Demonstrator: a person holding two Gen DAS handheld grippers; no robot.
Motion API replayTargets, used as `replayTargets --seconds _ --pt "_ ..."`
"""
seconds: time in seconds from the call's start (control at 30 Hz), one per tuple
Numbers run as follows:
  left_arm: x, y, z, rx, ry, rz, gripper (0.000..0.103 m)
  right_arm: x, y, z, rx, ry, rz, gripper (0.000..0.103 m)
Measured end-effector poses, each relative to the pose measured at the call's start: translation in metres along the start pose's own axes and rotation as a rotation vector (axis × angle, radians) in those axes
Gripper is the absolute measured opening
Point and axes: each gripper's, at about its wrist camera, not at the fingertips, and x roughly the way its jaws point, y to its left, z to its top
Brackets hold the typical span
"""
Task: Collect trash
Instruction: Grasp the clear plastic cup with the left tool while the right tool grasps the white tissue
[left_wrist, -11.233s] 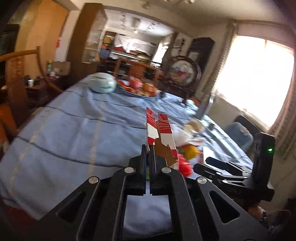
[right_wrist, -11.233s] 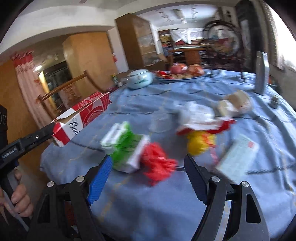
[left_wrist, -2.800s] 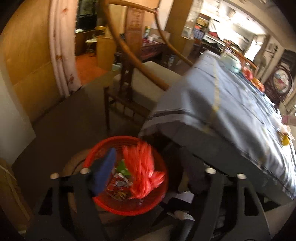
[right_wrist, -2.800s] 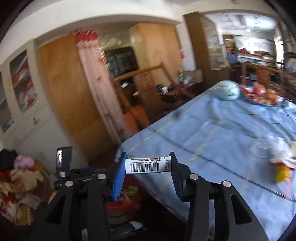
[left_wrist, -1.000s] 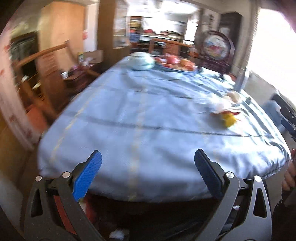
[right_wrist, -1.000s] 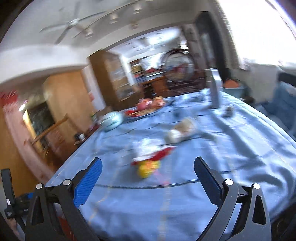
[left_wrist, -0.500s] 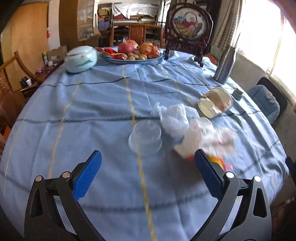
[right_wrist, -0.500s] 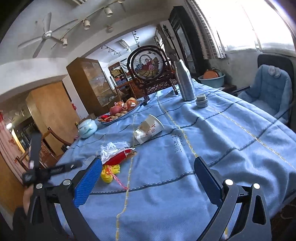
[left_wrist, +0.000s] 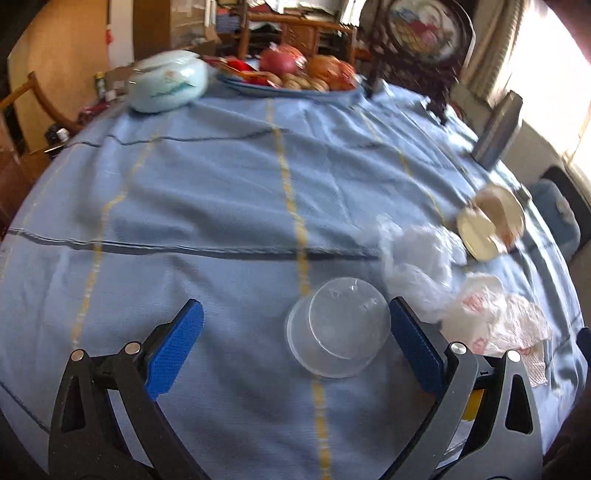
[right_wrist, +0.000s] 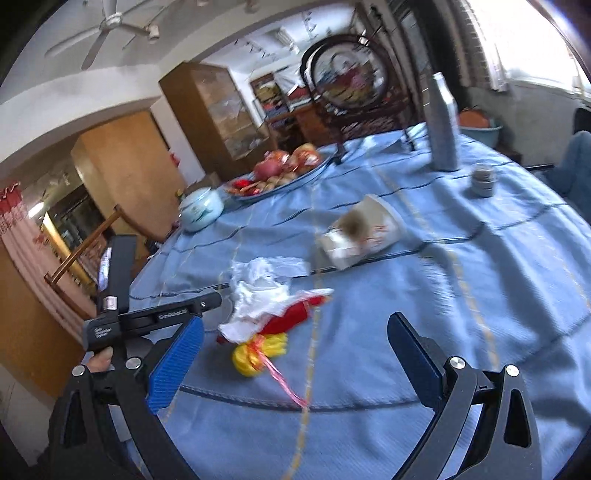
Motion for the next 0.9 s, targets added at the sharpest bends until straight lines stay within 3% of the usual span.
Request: replayTargets --seconds 0.13,0.27,0.37,0.53,0.57,0.6,0.67,0.9 --pt "-0.001 0.018 0.001 -0.014 0.005 0.009 0.096 0.027 0.013 0.019 -0.029 0.05 0.012 0.098" --pt "0.002 0.036 0.001 -0.085 0.02 -0.026 0.096 0.052 0.038 0.034 -0.119 0.091 0.009 0.087" --pt "-0.006 0.043 0.0 -0.116 -0.016 -0.019 0.096 0.071 0.053 0.033 -0.172 0.136 0.019 0.08" --pt "-0.017 0.046 -0.001 -0.122 -0.063 0.01 0.096 0.09 0.062 0.016 -0.288 0.161 -0.057 0.077" --pt "-0.017 0.044 -0.001 -0.113 -0.063 0.007 0.096 0.093 0.061 0.014 -0.298 0.164 -0.066 0.066" --pt "-0.017 0.04 -0.001 -0.094 -0.063 0.006 0.096 0.096 0.059 0.012 -0.302 0.174 -0.069 0.045" --pt "-0.018 0.032 -0.002 -0.054 -0.065 0.005 0.096 0.098 0.051 0.014 -0.264 0.191 -0.043 0.017" --pt "-0.013 0.013 -0.004 0.027 -0.04 -0.038 0.096 0.066 0.016 0.032 -0.092 0.042 0.038 0.012"
